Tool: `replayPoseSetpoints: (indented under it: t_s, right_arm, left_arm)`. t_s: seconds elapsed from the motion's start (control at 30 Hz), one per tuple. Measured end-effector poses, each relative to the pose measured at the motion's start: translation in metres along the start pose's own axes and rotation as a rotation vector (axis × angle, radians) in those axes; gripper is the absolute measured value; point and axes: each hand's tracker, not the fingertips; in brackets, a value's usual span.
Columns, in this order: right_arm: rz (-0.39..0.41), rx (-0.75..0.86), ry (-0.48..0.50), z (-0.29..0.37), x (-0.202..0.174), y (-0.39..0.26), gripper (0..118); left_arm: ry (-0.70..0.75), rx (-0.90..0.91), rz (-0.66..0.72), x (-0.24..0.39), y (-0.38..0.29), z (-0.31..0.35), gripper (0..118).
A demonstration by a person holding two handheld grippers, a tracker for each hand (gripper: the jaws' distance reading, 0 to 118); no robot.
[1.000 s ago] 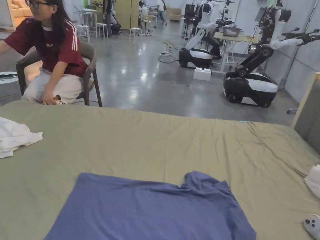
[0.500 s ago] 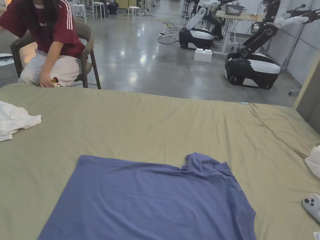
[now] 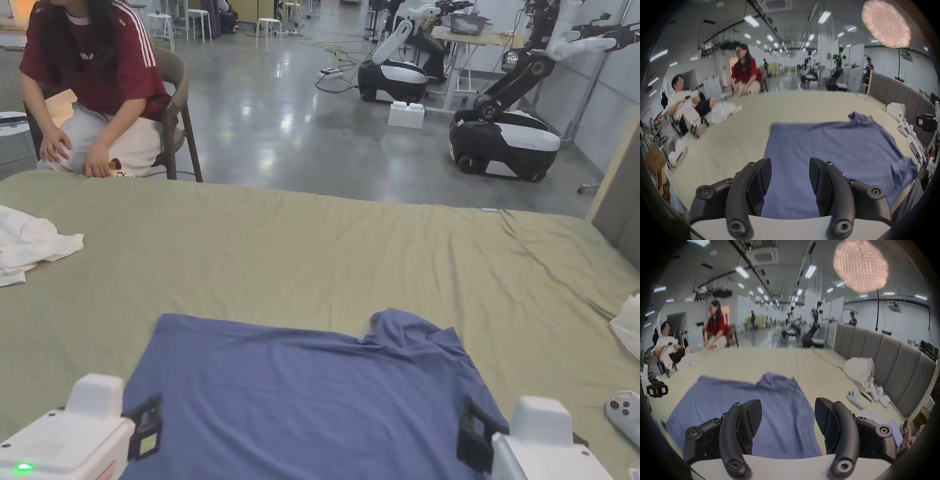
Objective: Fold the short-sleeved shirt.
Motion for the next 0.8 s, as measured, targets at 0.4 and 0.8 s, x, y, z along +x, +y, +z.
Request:
replayPoseSetpoints:
  t_s: [0.4, 0.8]
  right_arm:
    - [-0.017, 0.291, 0.01, -0.003, -0.043, 0.05, 3]
    - [-0.009, 0.278, 0.011, -0.001, -0.05, 0.045, 0]
  left_arm:
    - [0.095, 0.425, -0.004, 0.021, 0.047, 0.017, 0]
    - [0.038, 0.189, 0.003, -0.036, 0.017, 0.028, 0]
